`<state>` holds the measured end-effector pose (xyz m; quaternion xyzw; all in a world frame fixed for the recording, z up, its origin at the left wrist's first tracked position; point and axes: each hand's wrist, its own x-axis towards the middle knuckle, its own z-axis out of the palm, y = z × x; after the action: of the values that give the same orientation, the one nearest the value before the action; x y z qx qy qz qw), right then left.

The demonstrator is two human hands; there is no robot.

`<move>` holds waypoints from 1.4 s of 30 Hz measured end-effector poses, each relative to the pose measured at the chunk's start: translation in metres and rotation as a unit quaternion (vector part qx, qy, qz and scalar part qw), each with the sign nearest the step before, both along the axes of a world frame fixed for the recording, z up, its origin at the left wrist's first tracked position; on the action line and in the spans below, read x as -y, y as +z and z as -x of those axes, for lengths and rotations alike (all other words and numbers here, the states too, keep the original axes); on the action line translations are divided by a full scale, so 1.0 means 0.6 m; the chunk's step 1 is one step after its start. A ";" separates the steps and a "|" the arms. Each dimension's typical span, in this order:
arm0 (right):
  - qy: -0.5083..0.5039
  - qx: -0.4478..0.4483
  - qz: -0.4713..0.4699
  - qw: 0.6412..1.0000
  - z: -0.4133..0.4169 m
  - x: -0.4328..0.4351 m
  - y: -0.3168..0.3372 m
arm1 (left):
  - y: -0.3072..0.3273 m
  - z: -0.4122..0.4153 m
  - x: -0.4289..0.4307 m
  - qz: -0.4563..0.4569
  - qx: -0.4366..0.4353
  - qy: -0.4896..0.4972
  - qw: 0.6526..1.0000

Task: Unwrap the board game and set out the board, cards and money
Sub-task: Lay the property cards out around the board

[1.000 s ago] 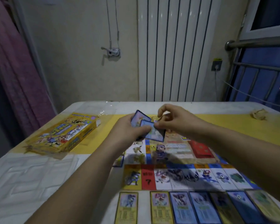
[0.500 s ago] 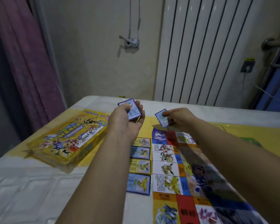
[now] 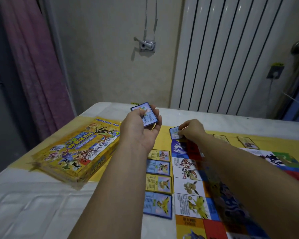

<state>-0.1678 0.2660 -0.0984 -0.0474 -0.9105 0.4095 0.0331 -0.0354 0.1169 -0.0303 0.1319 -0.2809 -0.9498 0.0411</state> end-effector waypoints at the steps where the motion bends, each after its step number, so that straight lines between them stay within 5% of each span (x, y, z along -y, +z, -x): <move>1: 0.004 -0.001 -0.010 1.000 0.002 -0.001 -0.002 | 0.000 0.001 0.001 0.001 -0.001 0.000 1.000; 13: 0.006 -0.066 -0.279 0.958 -0.005 0.007 0.000 | -0.005 0.002 -0.009 0.073 -0.011 -0.013 0.997; 15: 0.016 -0.102 -0.227 0.968 -0.013 0.006 0.011 | -0.009 0.000 -0.012 0.111 -0.020 -0.024 0.993; 18: 0.087 -0.145 -0.030 0.985 -0.049 0.004 0.052 | -0.016 -0.005 -0.016 0.168 -0.050 -0.056 0.983; 23: 0.193 -0.038 0.221 0.955 -0.162 -0.038 0.135 | -0.005 -0.039 -0.035 0.262 -0.103 -0.115 0.953; 30: 0.184 -0.014 0.159 0.970 -0.270 -0.121 0.186 | 0.012 -0.108 -0.110 0.371 -0.133 -0.170 0.903; 42: 0.131 -0.048 0.117 0.983 -0.383 -0.281 0.263 | 0.087 -0.182 -0.259 0.420 -0.208 -0.236 0.851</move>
<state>0.0620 0.4345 0.0591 0.0890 -0.8520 0.5157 0.0170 0.0738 0.2725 0.0216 -0.1689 -0.6605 -0.7277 -0.0749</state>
